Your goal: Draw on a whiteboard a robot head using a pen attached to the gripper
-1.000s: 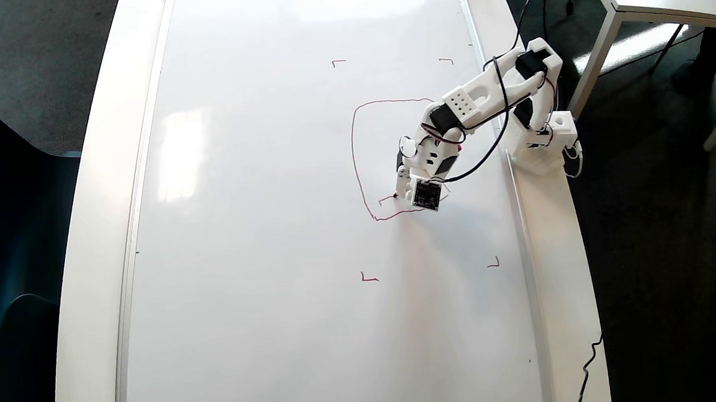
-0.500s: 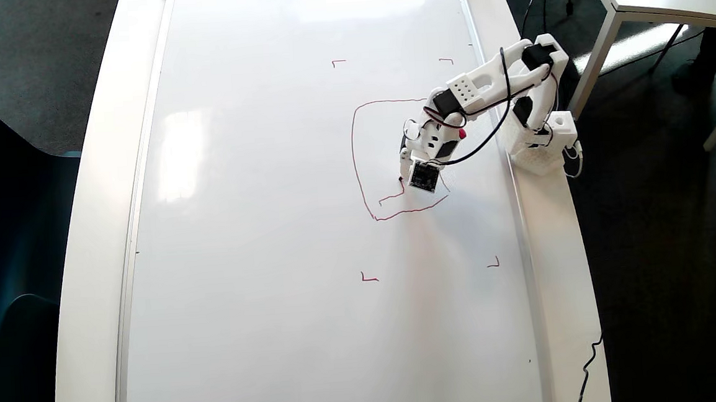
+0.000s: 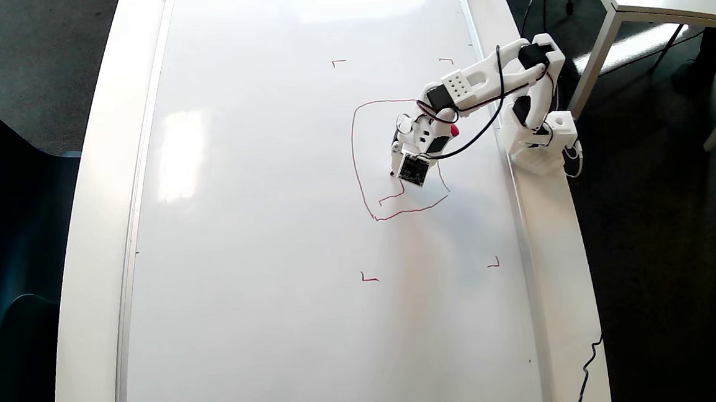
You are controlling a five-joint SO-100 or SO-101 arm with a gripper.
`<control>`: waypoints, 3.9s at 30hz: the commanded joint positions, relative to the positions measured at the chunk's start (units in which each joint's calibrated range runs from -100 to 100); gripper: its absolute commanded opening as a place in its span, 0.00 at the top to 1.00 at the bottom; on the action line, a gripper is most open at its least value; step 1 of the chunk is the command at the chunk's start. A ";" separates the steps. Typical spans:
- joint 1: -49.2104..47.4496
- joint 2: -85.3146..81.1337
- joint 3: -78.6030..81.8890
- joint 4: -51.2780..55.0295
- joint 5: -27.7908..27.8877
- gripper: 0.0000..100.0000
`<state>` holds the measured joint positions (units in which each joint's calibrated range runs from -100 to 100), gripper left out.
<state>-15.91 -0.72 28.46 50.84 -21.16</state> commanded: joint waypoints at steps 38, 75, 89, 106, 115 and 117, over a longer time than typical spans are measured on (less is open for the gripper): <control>-5.56 -2.09 -11.17 2.24 -0.23 0.99; 11.23 -2.42 -3.72 4.93 -0.29 0.99; 11.90 0.26 -4.54 1.11 -0.29 0.99; 12.12 2.27 -5.08 1.72 -0.23 0.99; 11.60 -1.59 -0.45 5.63 -0.29 0.99; 11.60 -2.93 1.36 5.63 -0.29 0.99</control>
<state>-4.22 -0.04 27.27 55.57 -21.16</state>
